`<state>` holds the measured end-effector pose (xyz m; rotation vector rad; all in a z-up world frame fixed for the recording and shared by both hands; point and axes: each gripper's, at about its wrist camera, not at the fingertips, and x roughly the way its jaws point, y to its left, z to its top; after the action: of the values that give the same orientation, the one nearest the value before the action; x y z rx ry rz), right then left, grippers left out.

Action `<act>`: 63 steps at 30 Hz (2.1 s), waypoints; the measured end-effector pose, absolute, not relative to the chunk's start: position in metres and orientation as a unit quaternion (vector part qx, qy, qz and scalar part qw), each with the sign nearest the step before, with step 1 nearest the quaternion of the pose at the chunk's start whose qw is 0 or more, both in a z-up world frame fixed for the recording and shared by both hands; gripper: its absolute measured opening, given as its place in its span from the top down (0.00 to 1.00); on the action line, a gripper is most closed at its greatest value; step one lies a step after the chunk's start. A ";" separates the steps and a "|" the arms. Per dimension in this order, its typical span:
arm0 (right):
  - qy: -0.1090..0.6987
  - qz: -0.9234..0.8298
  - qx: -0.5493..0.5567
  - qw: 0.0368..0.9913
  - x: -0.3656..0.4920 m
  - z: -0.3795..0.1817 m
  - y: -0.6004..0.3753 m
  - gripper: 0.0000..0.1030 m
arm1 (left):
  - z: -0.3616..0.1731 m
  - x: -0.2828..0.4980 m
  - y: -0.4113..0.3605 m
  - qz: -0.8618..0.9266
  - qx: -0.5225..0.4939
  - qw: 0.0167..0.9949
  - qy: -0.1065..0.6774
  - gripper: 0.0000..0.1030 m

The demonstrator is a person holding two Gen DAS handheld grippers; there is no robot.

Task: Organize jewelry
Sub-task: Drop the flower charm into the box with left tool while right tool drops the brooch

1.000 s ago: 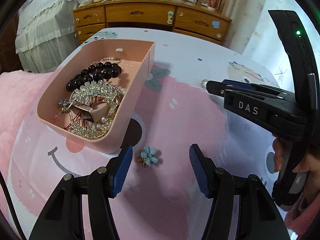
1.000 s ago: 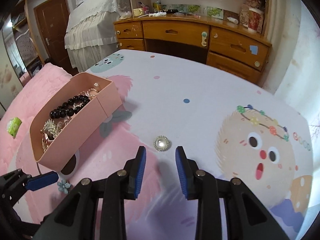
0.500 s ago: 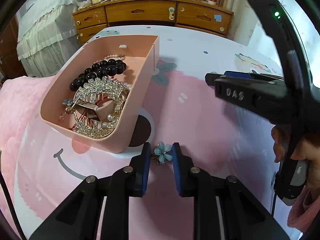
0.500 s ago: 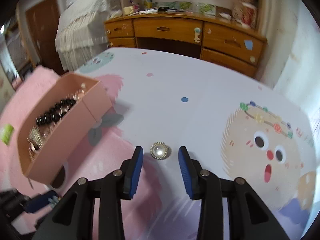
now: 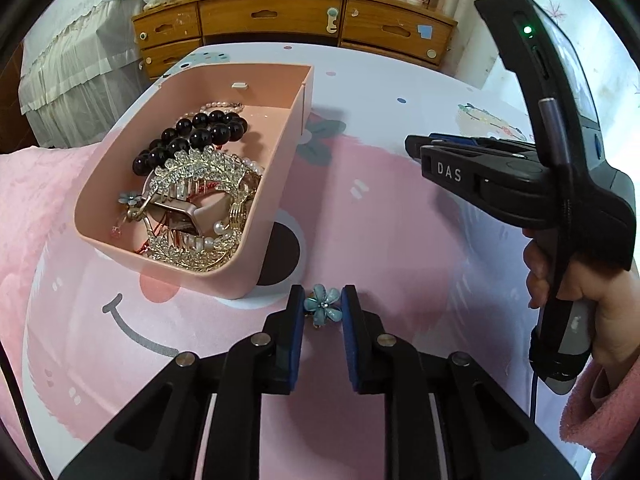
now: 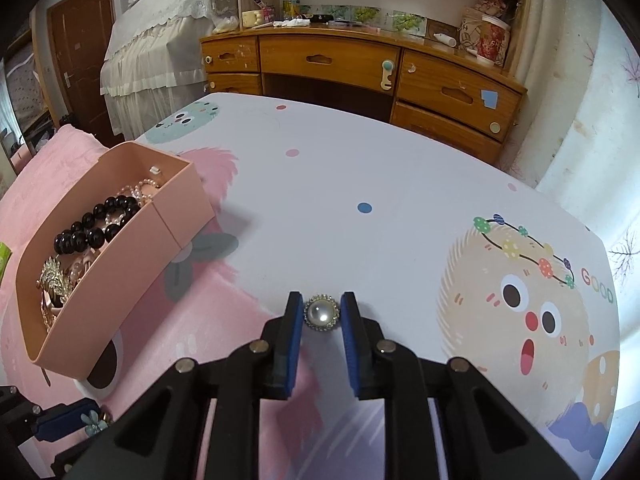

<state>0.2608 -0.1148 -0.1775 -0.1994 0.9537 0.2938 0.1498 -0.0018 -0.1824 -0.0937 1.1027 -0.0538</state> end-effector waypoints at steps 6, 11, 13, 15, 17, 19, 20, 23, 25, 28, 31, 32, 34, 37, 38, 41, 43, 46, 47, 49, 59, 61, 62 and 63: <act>0.463 0.144 -0.104 0.868 0.255 -0.170 -0.112 0.82 | -0.174 0.142 0.003 -0.039 -0.042 0.857 0.512 0.84; 0.457 0.156 -0.104 0.870 0.244 -0.150 -0.103 0.82 | -0.164 0.135 0.013 -0.047 -0.036 0.861 0.505 0.84; 0.454 0.158 -0.100 0.871 0.239 -0.139 -0.097 0.82 | -0.159 0.132 0.017 -0.050 -0.033 0.863 0.502 0.84; 0.451 0.161 -0.091 0.873 0.235 -0.131 -0.091 0.82 | -0.154 0.128 0.023 -0.053 -0.029 0.865 0.498 0.84; 0.450 0.163 -0.077 0.875 0.230 -0.124 -0.085 0.82 | -0.149 0.125 0.032 -0.057 -0.025 0.867 0.495 0.84; 0.450 0.163 -0.063 0.876 0.225 -0.119 -0.079 0.82 | -0.146 0.122 0.042 -0.063 -0.024 0.867 0.493 0.84; 0.449 0.161 -0.054 0.877 0.221 -0.117 -0.074 0.82 | -0.145 0.122 0.048 -0.067 -0.023 0.867 0.494 0.84; 0.450 0.153 -0.033 0.879 0.212 -0.113 -0.065 0.82 | -0.142 0.123 0.063 -0.075 -0.014 0.864 0.498 0.84; 0.452 0.145 -0.017 0.880 0.204 -0.111 -0.057 0.82 | -0.138 0.125 0.074 -0.082 -0.008 0.863 0.499 0.84; 0.454 0.135 0.003 0.881 0.192 -0.109 -0.046 0.82 | -0.130 0.132 0.092 -0.095 0.011 0.865 0.492 0.84; 0.455 0.122 0.013 0.882 0.180 -0.107 -0.034 0.81 | -0.125 0.140 0.108 -0.112 0.036 0.868 0.483 0.84; 0.456 0.117 0.016 0.882 0.176 -0.106 -0.030 0.81 | -0.123 0.144 0.115 -0.119 0.046 0.868 0.479 0.84; 0.455 0.107 0.026 0.883 0.169 -0.105 -0.023 0.81 | -0.121 0.150 0.122 -0.128 0.056 0.869 0.475 0.84; 0.452 0.093 0.035 0.886 0.161 -0.103 -0.015 0.81 | -0.119 0.166 0.135 -0.144 0.062 0.869 0.470 0.84; 0.449 0.087 0.037 0.888 0.158 -0.101 -0.010 0.81 | -0.118 0.171 0.139 -0.150 0.061 0.868 0.468 0.84; 0.441 0.076 0.042 0.893 0.153 -0.097 0.000 0.81 | -0.114 0.185 0.147 -0.172 0.054 0.868 0.462 0.84; 0.433 0.070 0.047 0.898 0.150 -0.094 0.006 0.81 | -0.112 0.190 0.148 -0.182 0.054 0.869 0.457 0.84; 0.418 0.060 0.050 0.905 0.146 -0.090 0.012 0.81 | -0.109 0.197 0.151 -0.203 0.042 0.867 0.453 0.84; 0.414 0.056 0.052 0.907 0.146 -0.089 0.014 0.81 | -0.109 0.197 0.150 -0.206 0.040 0.866 0.455 0.84; 0.417 0.048 0.057 0.906 0.146 -0.089 0.016 0.78 | -0.107 0.199 0.149 -0.208 0.043 0.863 0.459 0.79; 0.488 0.033 0.034 0.872 0.103 -0.066 0.022 0.63 | -0.064 0.169 0.160 -0.186 0.080 0.858 0.472 0.20; 0.513 0.034 0.037 0.857 0.087 -0.065 0.021 0.56 | -0.059 0.157 0.160 -0.174 0.104 0.853 0.481 0.19; 0.527 0.032 0.041 0.848 0.077 -0.065 0.020 0.54 | -0.057 0.147 0.158 -0.172 0.120 0.846 0.491 0.19; 0.538 0.029 0.046 0.841 0.069 -0.065 0.018 0.53 | -0.055 0.142 0.157 -0.172 0.126 0.841 0.497 0.19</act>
<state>0.0693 0.0180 -0.0647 0.0964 1.1379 0.0618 0.1419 0.1573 -0.0554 0.2671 1.0495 -0.3633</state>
